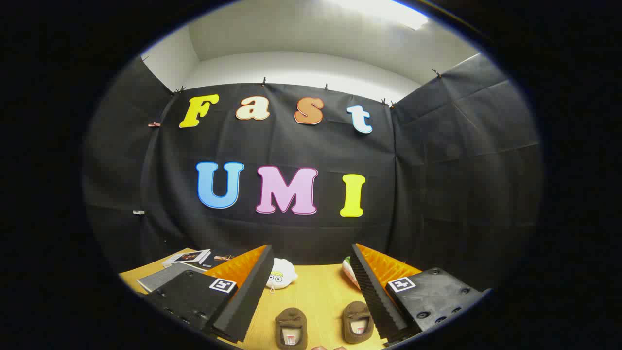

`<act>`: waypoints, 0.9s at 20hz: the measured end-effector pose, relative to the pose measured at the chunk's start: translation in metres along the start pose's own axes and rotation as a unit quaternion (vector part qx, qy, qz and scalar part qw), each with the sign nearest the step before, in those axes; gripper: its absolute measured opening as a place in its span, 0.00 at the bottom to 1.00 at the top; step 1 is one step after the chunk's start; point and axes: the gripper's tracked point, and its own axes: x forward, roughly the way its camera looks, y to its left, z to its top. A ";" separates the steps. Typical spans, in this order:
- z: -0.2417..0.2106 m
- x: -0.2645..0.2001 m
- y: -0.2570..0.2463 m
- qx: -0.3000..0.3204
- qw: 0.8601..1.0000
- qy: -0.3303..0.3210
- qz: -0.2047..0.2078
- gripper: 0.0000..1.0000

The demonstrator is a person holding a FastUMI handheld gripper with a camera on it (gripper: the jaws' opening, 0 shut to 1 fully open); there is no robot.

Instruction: Open the storage box then place both shoes into the box .Put the left shoe in first, then the right shoe, with the right side of both shoes facing outward in a uniform manner.

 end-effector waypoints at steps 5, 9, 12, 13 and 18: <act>-0.007 0.003 -0.001 0.009 1.000 0.016 0.001 0.97; -0.009 0.007 0.006 0.021 0.999 0.029 0.010 0.97; -0.008 0.004 0.013 0.024 0.999 0.030 0.012 0.97; -0.007 0.003 0.015 0.021 0.999 0.030 0.013 0.97; -0.015 0.000 0.029 0.018 0.998 0.044 0.028 0.97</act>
